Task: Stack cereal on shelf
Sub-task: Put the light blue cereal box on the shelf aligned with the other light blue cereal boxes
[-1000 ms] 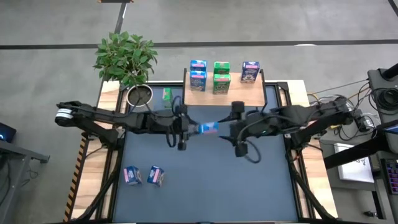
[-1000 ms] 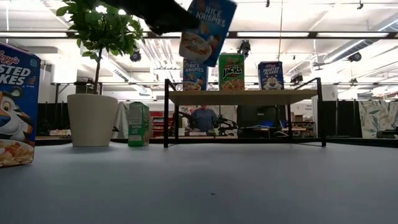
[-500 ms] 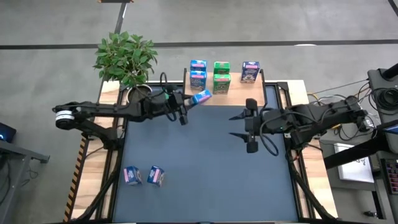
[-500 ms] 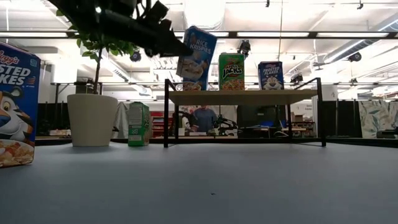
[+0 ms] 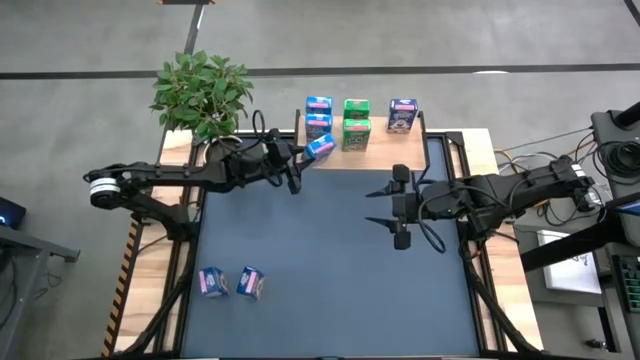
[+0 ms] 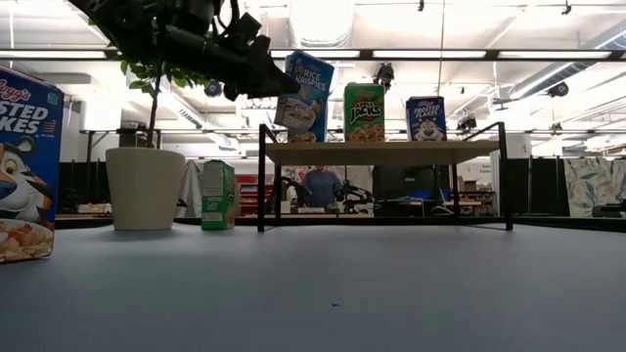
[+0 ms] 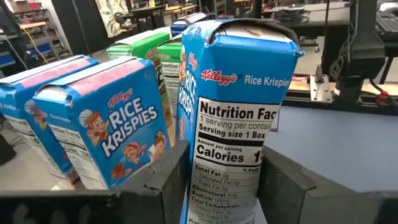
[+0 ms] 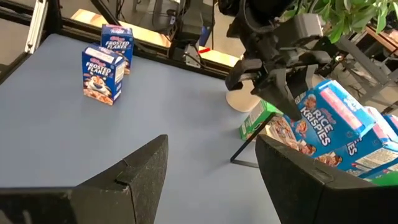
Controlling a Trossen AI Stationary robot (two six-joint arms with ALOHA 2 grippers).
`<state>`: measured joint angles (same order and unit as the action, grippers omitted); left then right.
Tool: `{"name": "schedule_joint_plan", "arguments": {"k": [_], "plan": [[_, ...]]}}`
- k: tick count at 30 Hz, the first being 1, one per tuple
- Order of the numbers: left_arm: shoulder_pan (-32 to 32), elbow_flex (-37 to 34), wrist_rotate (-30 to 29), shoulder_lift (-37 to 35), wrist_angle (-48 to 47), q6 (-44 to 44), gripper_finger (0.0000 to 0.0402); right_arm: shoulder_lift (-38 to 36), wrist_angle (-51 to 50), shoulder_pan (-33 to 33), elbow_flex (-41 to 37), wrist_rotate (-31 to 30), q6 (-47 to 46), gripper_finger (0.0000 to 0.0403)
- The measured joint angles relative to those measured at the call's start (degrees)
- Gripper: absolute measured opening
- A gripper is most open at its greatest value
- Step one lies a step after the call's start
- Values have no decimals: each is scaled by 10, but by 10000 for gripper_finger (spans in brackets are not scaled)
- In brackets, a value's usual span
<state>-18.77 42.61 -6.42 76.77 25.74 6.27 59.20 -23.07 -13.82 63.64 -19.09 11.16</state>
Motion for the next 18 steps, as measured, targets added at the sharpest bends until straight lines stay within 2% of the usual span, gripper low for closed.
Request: {"name": "schedule_joint_plan", "arguments": {"k": [9,16,18], "plan": [[-8,0,-3,0,1,-8,174,0,0,0,-2,0,-7,233],[-10,0,-18,0,16,-5,159,0,1,0,-2,0,-7,233],[-10,0,0,0,29,-12,154,0,1,0,-2,0,-7,233]]}}
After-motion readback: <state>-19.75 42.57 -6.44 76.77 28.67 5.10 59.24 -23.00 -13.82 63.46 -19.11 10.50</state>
